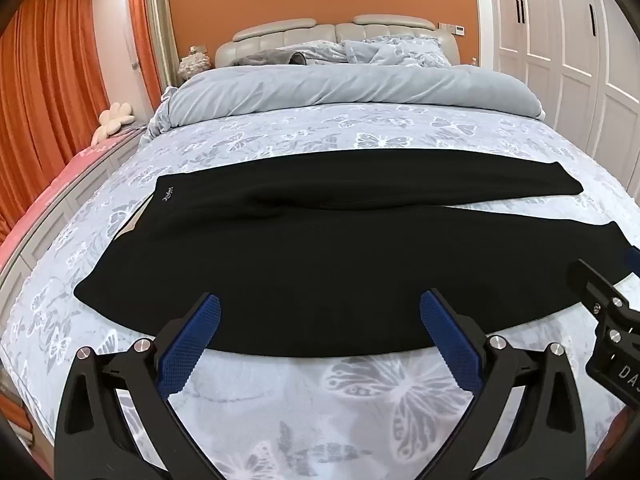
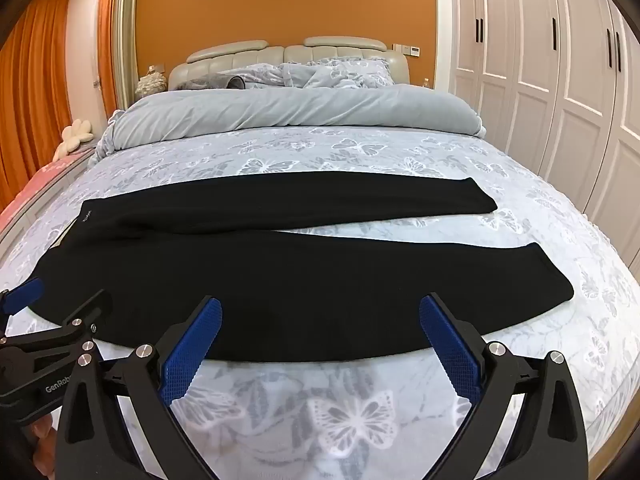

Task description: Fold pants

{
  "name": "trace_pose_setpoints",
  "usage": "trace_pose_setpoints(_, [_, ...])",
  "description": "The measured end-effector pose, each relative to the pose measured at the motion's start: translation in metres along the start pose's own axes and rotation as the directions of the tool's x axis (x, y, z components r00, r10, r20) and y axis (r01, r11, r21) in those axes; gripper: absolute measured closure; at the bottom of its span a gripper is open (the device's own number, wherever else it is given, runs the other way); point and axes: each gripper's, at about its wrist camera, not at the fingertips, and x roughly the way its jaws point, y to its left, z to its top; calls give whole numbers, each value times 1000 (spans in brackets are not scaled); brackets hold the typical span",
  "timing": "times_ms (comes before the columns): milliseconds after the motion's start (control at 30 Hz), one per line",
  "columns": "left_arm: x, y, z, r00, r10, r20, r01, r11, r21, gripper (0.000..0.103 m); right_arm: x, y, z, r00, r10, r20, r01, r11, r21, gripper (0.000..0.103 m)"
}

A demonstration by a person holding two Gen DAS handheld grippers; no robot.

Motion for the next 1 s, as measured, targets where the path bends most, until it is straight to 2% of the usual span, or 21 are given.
trace_pose_setpoints(1000, [0, 0, 1, 1000, -5, 5, 5, 1000, -1, 5, 0, 2, -1, 1000, 1, 0, -1, 1000, 0, 5])
